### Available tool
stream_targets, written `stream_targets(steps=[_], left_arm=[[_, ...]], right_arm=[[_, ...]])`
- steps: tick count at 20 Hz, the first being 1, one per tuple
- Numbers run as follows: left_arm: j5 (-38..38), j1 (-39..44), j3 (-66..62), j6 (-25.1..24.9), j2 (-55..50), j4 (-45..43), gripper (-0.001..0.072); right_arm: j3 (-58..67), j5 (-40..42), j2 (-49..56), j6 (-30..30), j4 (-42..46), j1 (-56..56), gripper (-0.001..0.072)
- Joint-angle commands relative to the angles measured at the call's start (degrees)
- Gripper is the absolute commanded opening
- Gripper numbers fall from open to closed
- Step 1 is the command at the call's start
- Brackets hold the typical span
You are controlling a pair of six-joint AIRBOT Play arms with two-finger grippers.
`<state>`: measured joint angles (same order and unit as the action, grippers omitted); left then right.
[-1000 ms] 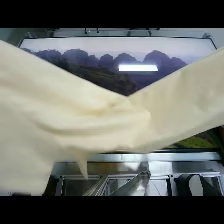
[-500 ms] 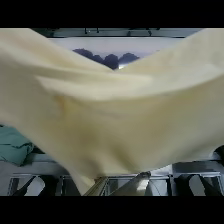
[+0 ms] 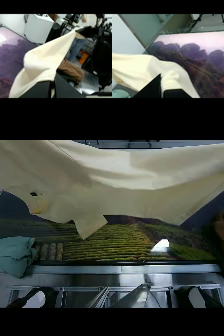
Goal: Fold the shirts.
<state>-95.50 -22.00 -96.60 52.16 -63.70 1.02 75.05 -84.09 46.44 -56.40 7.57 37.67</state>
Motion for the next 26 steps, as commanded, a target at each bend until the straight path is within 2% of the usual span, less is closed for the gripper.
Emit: stream_targets(steps=[1,3,4,6,8,11,14,18,20,22,26], left_arm=[[-0.4,1.4,-5.3,1.0,7.7,4.0,0.0019],[0.4,-3.0,-8.3,1.2,13.9,10.7,0.0020],[0.4,-7.3,-10.5,3.1,16.2,12.5,0.0021],[-0.2,-16.0,-14.7,6.4,18.9,12.1,0.0022],[1.0,-17.9,-16.3,7.0,20.1,12.5,0.0022],[-1.1,-9.7,-14.2,8.6,17.4,7.6,0.0022],[-0.9,1.7,-5.3,9.5,14.2,-8.0,0.0022],[4.2,14.6,7.7,9.1,5.7,-25.1,0.0022],[7.2,16.9,12.2,9.5,-0.7,-32.5,0.0022],[8.8,16.4,14.7,9.4,-8.3,-35.0,0.0022],[12.2,12.8,9.9,8.9,-25.6,-41.6,0.0022]], right_arm=[[-0.2,-0.8,-4.7,0.4,-9.3,-0.3,0.0013],[1.7,0.2,-8.2,1.0,-15.5,-0.2,0.0014],[4.1,1.0,-9.5,0.8,-16.2,0.1,0.0013],[9.6,2.9,-11.1,0.3,-16.0,1.2,0.0013],[15.2,3.1,-11.1,-1.6,-12.8,1.4,0.0013],[16.6,3.5,-10.3,-4.2,-4.1,1.4,0.0013],[13.9,3.1,-8.7,-4.9,1.6,1.4,0.0013],[-3.3,4.3,-7.1,-1.6,7.5,-0.9,0.0013],[-15.7,10.0,-4.9,1.5,10.8,-4.7,0.0013],[-24.3,16.2,0.5,4.9,13.6,-9.1,0.0013],[-25.3,25.1,20.0,11.0,13.1,-15.5,0.0013]])
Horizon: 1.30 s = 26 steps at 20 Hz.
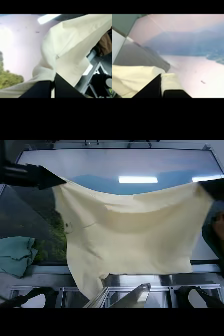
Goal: Fold the shirts.
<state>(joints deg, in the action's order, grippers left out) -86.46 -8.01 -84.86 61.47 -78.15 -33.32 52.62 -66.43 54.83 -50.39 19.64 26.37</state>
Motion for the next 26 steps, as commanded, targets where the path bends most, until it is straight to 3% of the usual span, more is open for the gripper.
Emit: stream_targets(steps=[1,6,10,15,19,26], left_arm=[[3.6,-1.9,-5.1,-0.3,-15.8,-8.9,0.0022],[3.5,-2.8,-24.6,2.9,-35.3,-11.3,0.0021],[6.9,-3.7,-35.9,5.7,-41.6,-12.0,0.0022],[9.9,-2.7,-31.5,3.8,-41.5,-10.1,0.0022],[9.5,0.3,-27.9,2.1,-41.6,-10.4,0.0019],[6.1,4.3,-23.0,5.8,-41.6,-15.3,0.0016]], right_arm=[[-1.1,8.2,16.8,5.5,0.6,-4.7,0.0013],[12.9,5.3,39.7,6.7,-3.8,-4.9,0.0013],[24.7,3.9,48.0,4.0,-6.0,-4.9,0.0013],[29.5,4.0,50.7,3.5,-5.1,-4.9,0.0013],[29.5,4.0,53.0,3.7,1.3,-4.9,0.0013],[29.6,6.0,55.6,3.7,11.6,-4.9,0.0015]])
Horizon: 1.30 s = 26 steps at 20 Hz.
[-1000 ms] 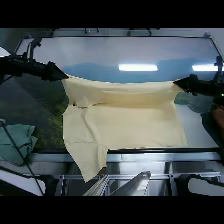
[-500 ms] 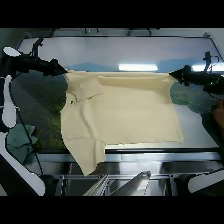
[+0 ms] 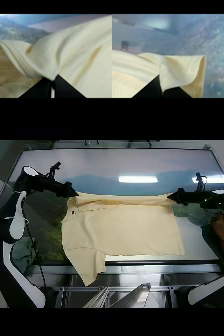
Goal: Fold the shirts.
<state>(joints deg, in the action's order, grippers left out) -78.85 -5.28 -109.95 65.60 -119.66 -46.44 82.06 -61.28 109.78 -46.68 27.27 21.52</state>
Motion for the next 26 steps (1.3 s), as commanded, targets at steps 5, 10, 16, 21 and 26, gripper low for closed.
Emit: stream_targets(steps=[5,10,16,21,26], left_arm=[[-11.6,2.3,-0.4,9.6,0.0,-10.2,0.0255],[-20.0,0.3,-9.2,13.9,0.9,-11.0,0.0256],[-14.6,-3.5,16.7,10.9,19.1,-11.0,0.0255],[-7.6,-4.2,45.9,10.1,36.6,-11.0,0.0256],[-0.5,-3.8,67.5,10.6,47.1,-11.0,0.0257]], right_arm=[[1.3,-1.4,0.1,-0.1,4.1,2.5,0.0321],[1.1,-17.4,-2.7,-7.4,9.6,12.4,0.0319],[-17.4,-28.8,-9.6,-9.3,24.5,20.5,0.0249],[-29.7,-19.6,-12.4,-7.7,27.9,19.0,0.0371],[-32.4,-17.2,-12.5,-6.9,27.0,10.1,0.0354]])
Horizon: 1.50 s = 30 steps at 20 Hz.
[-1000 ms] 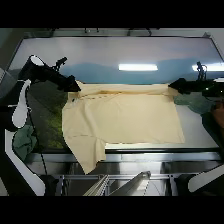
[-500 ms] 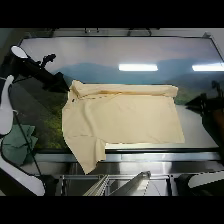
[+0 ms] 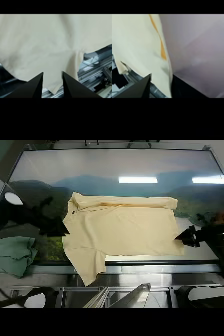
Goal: Fold the shirts.
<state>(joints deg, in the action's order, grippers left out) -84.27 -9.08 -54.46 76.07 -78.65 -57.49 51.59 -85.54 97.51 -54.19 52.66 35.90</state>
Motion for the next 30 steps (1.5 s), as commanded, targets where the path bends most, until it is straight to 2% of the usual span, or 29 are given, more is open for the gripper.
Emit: stream_targets(steps=[1,5,9,15,16,18,19,20,21,22,23,26,30], left_arm=[[5.4,0.0,15.0,0.2,7.6,0.1,0.0256],[9.2,0.0,24.1,1.1,12.1,0.1,0.0257],[13.4,0.5,28.4,2.1,12.3,0.0,0.0256],[17.4,6.5,25.4,2.0,0.3,0.1,0.0256],[18.0,8.3,23.8,2.0,-1.4,0.3,0.0225],[20.2,11.7,19.7,1.9,-3.1,0.5,0.0225],[20.9,13.1,17.6,1.9,-3.6,0.3,0.0222],[21.3,14.0,15.8,1.9,-4.0,0.0,0.0153],[21.1,14.4,14.2,1.4,-4.3,0.0,0.0027],[20.7,14.3,13.0,1.4,-4.2,0.0,0.0026],[20.2,13.6,12.2,1.3,-3.9,0.0,0.0026],[19.4,9.7,11.9,0.7,-0.9,0.2,0.0026],[10.7,3.2,11.9,-3.3,5.4,0.5,0.0026]], right_arm=[[-1.9,7.3,-0.2,0.6,1.2,-6.0,0.0353],[-1.9,8.2,-0.2,0.6,0.0,-10.4,0.0343],[-1.9,7.8,-0.2,0.6,-1.5,-11.1,0.0343],[-1.9,5.6,-0.2,0.6,-1.5,-11.1,0.0343],[-1.9,5.6,-0.2,0.6,-1.5,-11.1,0.0344],[-1.9,5.5,-0.2,0.5,-1.5,-11.1,0.0335],[-1.9,5.2,-0.2,0.4,-1.7,-11.1,0.0250],[-1.9,4.4,-0.3,0.3,-2.0,-11.1,0.0119],[-1.9,3.7,-0.3,0.2,-2.2,-11.1,0.0079],[-1.9,3.6,-0.6,-0.4,-2.1,-11.0,0.0074],[-1.8,3.7,-1.1,-1.0,-2.1,-10.9,0.0015],[-1.8,3.7,-2.5,-2.8,-2.3,-10.1,0.0014],[-1.8,1.5,-4.4,-4.5,-1.9,-8.8,0.0014]])
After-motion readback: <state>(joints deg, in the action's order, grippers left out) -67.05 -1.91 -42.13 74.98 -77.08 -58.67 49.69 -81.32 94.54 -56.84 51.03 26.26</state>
